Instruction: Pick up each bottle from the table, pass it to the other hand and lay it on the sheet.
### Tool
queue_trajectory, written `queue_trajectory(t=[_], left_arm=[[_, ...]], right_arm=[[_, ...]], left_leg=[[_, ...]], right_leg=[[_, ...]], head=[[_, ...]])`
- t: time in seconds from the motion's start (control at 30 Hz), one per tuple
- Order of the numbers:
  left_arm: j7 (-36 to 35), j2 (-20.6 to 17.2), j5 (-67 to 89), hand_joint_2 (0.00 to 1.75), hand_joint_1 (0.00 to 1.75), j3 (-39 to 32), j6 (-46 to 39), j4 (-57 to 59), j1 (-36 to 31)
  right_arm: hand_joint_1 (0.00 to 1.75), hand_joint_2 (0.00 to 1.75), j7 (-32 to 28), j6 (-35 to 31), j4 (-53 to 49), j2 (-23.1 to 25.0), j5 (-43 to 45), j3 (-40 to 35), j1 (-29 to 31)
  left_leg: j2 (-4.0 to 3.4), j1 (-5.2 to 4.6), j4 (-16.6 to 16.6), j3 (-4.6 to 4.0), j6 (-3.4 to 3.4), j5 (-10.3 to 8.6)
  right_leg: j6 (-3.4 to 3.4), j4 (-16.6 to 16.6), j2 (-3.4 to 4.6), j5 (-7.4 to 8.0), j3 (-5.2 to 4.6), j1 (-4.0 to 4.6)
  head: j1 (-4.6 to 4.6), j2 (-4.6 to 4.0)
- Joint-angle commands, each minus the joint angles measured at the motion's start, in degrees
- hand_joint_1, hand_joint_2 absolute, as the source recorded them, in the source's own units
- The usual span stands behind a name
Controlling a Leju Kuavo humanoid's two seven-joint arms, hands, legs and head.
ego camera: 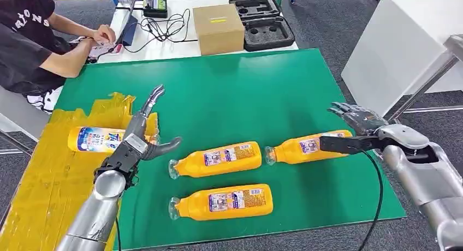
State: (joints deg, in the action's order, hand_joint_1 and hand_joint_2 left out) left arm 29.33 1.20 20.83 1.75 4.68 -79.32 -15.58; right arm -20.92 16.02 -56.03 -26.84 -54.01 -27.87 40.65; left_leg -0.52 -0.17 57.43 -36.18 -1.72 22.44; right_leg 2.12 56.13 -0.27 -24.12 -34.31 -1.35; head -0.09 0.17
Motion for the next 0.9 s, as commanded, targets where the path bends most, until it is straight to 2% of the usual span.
queue_trajectory(t=[0.03, 0.53, 0.63, 0.9], left_arm=[[-0.2, 1.1, -0.2, 1.75, 0.0, -0.6, 0.2, 5.9, -4.0], [-0.4, 0.9, -0.4, 1.75, 0.0, -0.6, 0.2, 6.1, -3.7], [-0.6, 0.8, -0.8, 1.75, 0.0, -0.4, 0.4, 6.7, -4.2], [-1.0, 0.9, -1.4, 1.75, 0.0, 0.1, 0.8, 9.0, -4.8]], right_arm=[[0.0, 1.75, 1.0, -0.2, 17.6, 7.1, -0.1, -9.5, 6.5], [0.0, 1.75, 1.2, -0.2, 19.2, 7.4, 0.3, -9.8, 6.4], [0.0, 1.75, 0.9, 2.3, 21.2, 7.8, 0.4, -11.5, 7.0], [0.0, 1.75, 2.5, 2.5, 20.7, 4.7, 1.8, -11.6, 4.4]], left_leg=[[-0.1, 0.14, 0.0, 0.33, 0.14, 0.13], [0.03, -0.08, 0.0, 0.08, 0.06, 0.04], [0.04, -0.07, 0.0, 0.1, 0.07, 0.05], [0.17, -0.06, 0.0, 0.11, 0.06, 0.03]], right_leg=[[-0.17, -0.1, 0.17, -0.02, 0.32, 0.14], [-0.05, 0.0, -0.03, 0.0, 0.06, -0.01], [-0.06, 0.0, -0.03, -0.01, 0.09, 0.0], [-0.04, 0.0, -0.16, -0.03, 0.12, 0.0]], head=[[-0.02, 0.0], [-0.02, 0.0], [-0.02, 0.0], [0.0, 0.0]])
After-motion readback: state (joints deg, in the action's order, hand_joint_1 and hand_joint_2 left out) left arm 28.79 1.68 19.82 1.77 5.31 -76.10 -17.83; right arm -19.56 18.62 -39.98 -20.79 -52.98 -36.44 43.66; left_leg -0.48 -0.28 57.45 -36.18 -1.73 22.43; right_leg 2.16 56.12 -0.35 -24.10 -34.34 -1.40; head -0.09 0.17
